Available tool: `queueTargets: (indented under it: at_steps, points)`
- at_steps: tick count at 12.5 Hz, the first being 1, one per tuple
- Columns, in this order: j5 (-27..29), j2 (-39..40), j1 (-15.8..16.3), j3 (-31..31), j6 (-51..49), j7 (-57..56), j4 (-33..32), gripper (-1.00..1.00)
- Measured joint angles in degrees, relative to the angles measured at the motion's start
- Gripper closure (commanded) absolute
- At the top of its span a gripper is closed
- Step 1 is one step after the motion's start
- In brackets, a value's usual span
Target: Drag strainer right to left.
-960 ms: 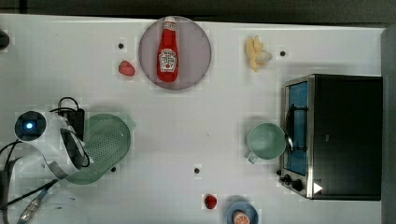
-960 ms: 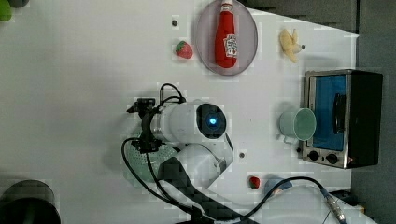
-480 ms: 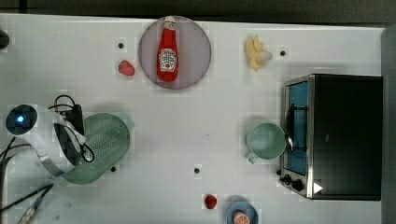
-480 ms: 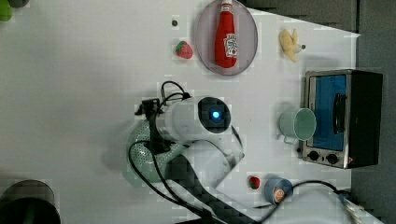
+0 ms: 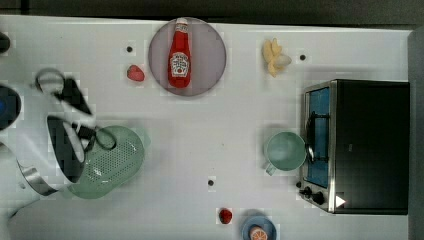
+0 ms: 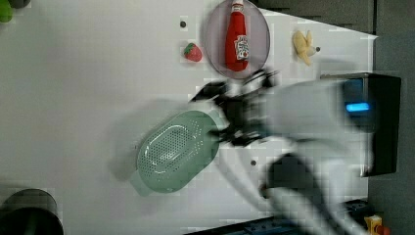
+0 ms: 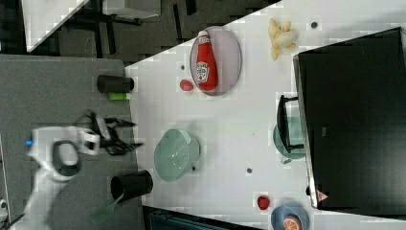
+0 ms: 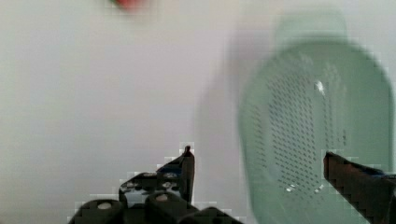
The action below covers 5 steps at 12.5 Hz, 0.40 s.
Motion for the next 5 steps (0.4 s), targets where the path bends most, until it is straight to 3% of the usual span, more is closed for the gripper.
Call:
queueTargets:
  at_steps: [2, 5]
  points:
    - [-0.88, -8.34, 0.06, -8.33, -6.32, -7.47, 2.8, -1.0]
    - [-10.34, -19.23, -2.69, -19.03, -14.59, -18.63, 5.43, -1.0]
